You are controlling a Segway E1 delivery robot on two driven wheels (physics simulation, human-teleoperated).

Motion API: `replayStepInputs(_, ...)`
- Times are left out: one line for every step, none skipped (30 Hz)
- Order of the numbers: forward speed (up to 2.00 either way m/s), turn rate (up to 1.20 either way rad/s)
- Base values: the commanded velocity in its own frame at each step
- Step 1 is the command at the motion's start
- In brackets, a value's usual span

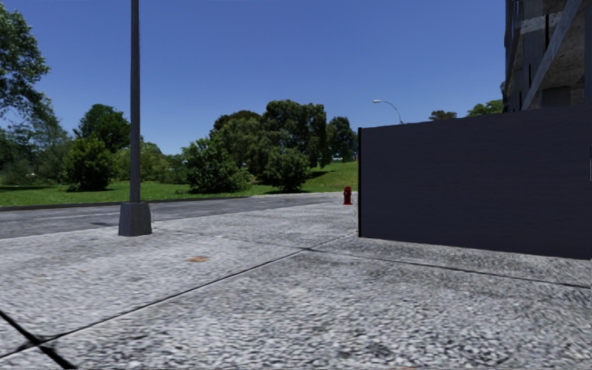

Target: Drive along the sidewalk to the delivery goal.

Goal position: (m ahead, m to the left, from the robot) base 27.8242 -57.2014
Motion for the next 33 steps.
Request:
replayStepInputs(2.00,0.00)
replayStepInputs(2.00,0.00)
replayStepInputs(2.00,0.00)
replayStepInputs(2.00,0.00)
replayStepInputs(2.00,0.00)
replayStepInputs(2.00,0.00)
replayStepInputs(2.00,0.00)
replayStepInputs(2.00,0.00)
replayStepInputs(2.00,0.00)
replayStepInputs(2.00,0.00)
replayStepInputs(2.00,0.00)
replayStepInputs(2.00,0.00)
replayStepInputs(2.00,0.00)
replayStepInputs(2.00,0.00)
replayStepInputs(2.00,0.00)
replayStepInputs(2.00,0.00)
replayStepInputs(2.00,0.00)
replayStepInputs(2.00,0.00)
replayStepInputs(2.00,0.00)
replayStepInputs(2.00,0.00)
replayStepInputs(2.00,0.00)
replayStepInputs(2.00,0.00)
replayStepInputs(2.00,0.00)
replayStepInputs(2.00,0.00)
replayStepInputs(2.00,0.00)
replayStepInputs(2.00,0.00)
replayStepInputs(2.00,0.00)
replayStepInputs(2.00,0.00)
replayStepInputs(2.00,0.00)
replayStepInputs(2.00,0.00)
replayStepInputs(2.00,0.00)
replayStepInputs(2.00,0.00)
replayStepInputs(2.00,0.00)
